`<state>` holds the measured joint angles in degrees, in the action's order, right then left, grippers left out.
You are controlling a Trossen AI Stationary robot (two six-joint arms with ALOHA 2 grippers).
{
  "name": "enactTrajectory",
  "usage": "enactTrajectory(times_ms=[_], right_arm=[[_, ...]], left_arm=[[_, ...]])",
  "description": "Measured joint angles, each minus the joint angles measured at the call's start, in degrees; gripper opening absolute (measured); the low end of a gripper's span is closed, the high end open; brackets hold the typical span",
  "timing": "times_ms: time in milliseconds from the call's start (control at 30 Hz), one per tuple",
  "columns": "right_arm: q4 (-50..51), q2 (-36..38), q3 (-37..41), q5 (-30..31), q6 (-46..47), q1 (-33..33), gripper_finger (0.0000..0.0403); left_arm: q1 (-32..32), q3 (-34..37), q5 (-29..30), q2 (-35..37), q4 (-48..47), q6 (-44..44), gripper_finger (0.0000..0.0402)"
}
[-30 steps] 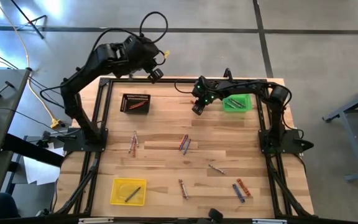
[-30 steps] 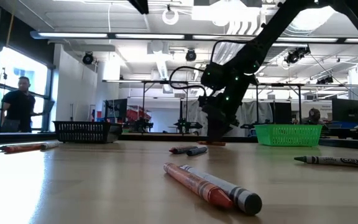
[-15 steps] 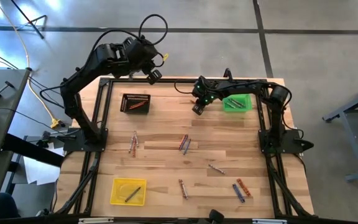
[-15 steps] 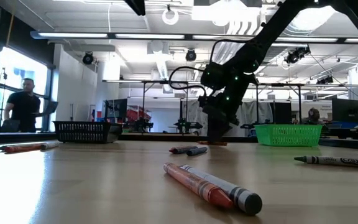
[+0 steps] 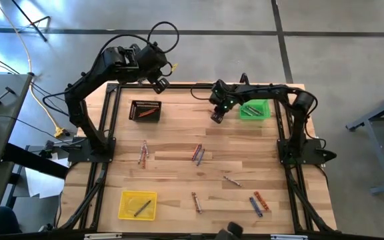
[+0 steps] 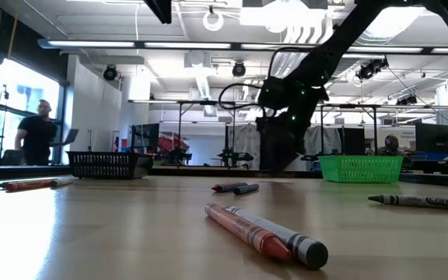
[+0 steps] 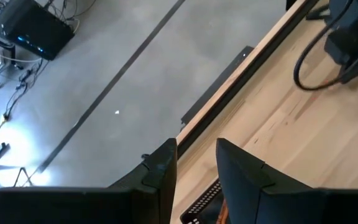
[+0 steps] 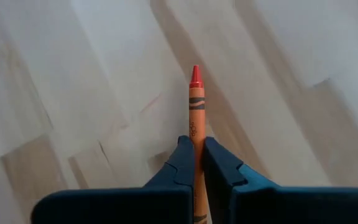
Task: Sort crayons
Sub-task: Put the orange crayon into the black bin
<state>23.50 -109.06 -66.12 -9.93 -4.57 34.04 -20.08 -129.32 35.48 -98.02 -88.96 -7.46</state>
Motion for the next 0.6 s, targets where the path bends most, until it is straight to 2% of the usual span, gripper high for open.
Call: enactTrajectory(times_ms=[367, 467, 600], right_arm=[[2.39, 3.32, -0.11, -0.27, -1.92, 2.33, 0.0001], [3.77, 6.65, -0.14, -0.19, -3.04, 3.66, 0.0001], [5.07, 12.89, -0.11, -0.24, -3.62, 5.45, 0.0]], left_arm=[[0.0, 0.84, 1.39, 0.08, -0.89, -1.52, 0.0101], [0.22, 5.3, 1.61, 1.22, -0.92, -3.29, 0.0101], [0.49, 17.34, 2.44, 4.93, 0.51, -7.33, 0.0101]])
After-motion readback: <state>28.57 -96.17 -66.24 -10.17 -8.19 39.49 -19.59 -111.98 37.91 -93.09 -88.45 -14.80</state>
